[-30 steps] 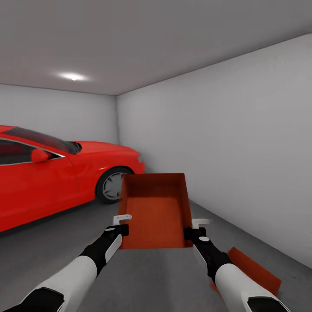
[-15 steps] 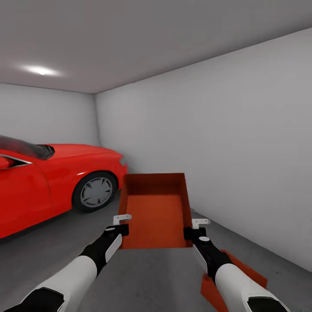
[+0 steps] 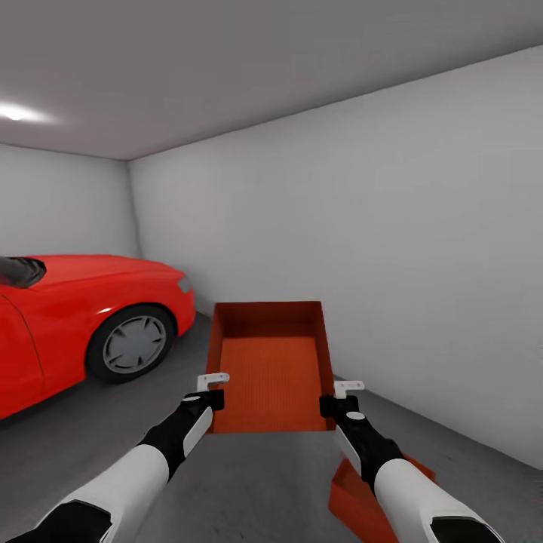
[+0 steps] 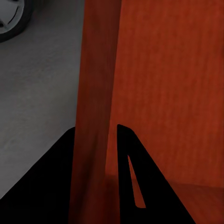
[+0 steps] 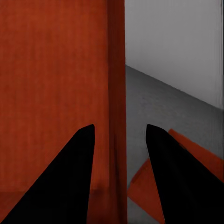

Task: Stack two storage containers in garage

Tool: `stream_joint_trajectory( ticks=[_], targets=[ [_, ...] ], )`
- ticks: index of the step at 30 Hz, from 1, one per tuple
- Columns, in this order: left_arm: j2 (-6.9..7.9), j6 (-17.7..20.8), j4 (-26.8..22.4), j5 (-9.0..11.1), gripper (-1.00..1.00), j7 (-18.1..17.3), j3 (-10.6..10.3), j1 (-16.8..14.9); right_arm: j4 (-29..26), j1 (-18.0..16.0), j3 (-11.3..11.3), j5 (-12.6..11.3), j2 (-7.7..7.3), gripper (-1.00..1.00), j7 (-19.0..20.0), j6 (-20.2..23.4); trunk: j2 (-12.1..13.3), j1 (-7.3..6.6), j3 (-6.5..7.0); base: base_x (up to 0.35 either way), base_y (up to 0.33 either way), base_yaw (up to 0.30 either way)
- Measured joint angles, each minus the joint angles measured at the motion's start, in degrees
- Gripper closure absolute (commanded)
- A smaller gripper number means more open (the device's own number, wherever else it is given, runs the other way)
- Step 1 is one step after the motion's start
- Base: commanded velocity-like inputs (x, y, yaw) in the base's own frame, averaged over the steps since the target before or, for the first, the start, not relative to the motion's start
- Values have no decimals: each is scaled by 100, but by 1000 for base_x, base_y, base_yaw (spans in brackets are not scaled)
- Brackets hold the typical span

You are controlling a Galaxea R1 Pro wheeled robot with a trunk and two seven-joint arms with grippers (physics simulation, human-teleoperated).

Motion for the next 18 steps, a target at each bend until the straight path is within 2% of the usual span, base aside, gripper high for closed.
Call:
stream_joint_trajectory(
  ticks=[13,18],
  targets=[
    [0,3,-2,-2,100,0,0,0,0,0,-2,0,0,100,1,0,0,0,0,1,0,-245],
    [0,2,0,-2,100,0,0,0,1,0,-1,-1,0,100,0,0,0,-3,0,220,0,-245]
  ],
)
